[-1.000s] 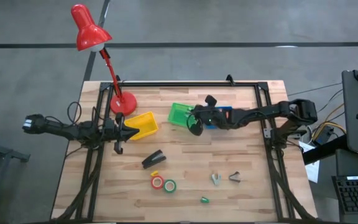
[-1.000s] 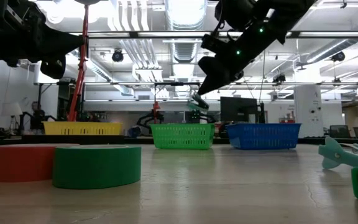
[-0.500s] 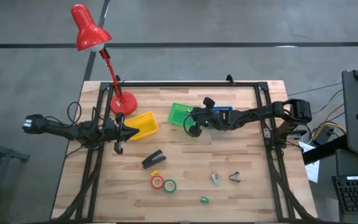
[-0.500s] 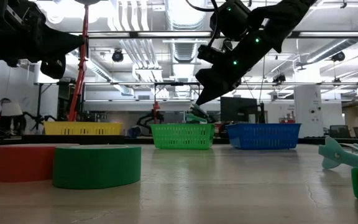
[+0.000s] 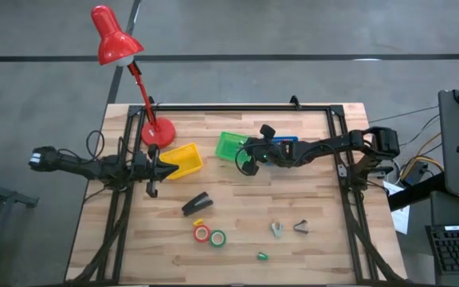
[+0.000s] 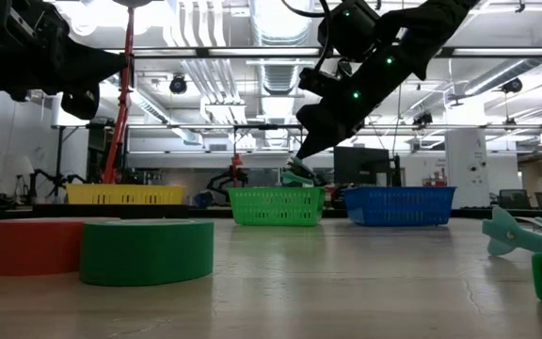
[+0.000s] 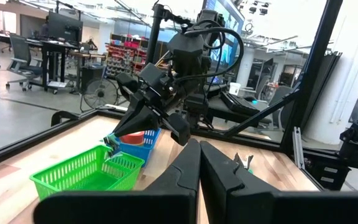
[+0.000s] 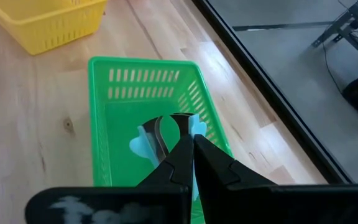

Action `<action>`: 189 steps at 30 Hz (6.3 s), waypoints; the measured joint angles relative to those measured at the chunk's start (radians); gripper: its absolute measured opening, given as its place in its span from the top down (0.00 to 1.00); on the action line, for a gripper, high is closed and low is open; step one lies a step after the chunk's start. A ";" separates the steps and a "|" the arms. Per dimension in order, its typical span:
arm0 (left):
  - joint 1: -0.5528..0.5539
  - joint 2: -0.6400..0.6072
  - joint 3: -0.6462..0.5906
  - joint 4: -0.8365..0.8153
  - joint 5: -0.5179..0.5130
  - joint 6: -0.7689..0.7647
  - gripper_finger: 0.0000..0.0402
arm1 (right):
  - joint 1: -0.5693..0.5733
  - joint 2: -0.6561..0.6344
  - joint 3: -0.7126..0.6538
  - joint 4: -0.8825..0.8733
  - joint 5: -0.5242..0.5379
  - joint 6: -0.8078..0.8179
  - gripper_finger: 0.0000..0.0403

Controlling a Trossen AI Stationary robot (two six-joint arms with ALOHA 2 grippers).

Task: Pick and place Stapler, Stapler remover, tape
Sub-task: Put the top light blue staple remover in the green basket, then put the light blue staple remover in the green basket

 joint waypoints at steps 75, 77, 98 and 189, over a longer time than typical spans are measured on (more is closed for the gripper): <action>0.000 0.003 0.000 -0.022 0.000 0.000 0.98 | 0.546 -0.178 -0.005 -0.593 -0.647 1.053 0.83; 0.000 0.003 0.000 -0.022 0.000 0.000 0.98 | 0.554 -0.174 -0.009 -0.592 -0.646 1.069 0.81; 0.000 0.004 0.000 -0.027 0.000 0.000 0.98 | 0.565 -0.093 -0.053 -0.572 -0.646 1.135 0.78; 0.000 0.005 0.000 -0.043 0.000 0.000 0.98 | 0.429 -0.076 -0.004 -0.373 -0.349 0.773 0.98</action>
